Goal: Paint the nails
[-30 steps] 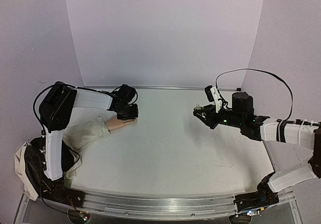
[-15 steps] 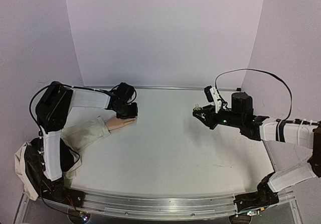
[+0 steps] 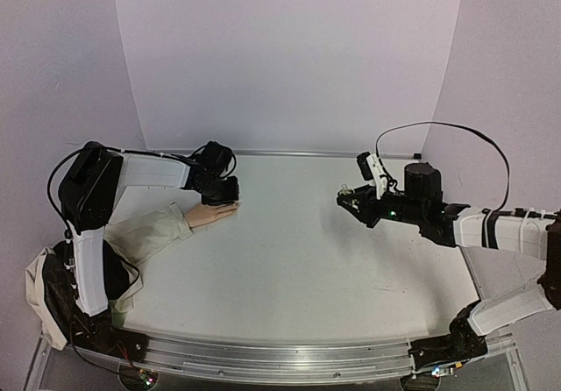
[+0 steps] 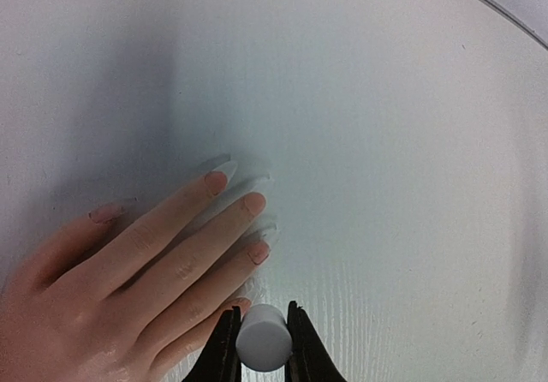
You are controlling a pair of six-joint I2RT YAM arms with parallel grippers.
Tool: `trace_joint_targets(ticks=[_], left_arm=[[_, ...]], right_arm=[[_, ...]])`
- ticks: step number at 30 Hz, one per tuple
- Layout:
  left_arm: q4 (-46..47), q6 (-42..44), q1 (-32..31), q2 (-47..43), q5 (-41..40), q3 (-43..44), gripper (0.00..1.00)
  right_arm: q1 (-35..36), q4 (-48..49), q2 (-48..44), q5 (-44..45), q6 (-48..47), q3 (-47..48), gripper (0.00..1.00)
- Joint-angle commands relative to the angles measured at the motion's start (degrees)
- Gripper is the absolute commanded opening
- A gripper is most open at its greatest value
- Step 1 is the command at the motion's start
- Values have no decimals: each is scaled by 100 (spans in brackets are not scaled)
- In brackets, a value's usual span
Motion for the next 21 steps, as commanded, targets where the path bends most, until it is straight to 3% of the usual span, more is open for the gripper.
trace_joint_targets(ticks=[1,21], left_arm=[[67,62,36,-17,-41,171,0],[-5,18,45,144,-145,202,0]], right_arm=[[-26,364,-81,-117,48,28,0],[-26,366,-50,-124,48,34,0]])
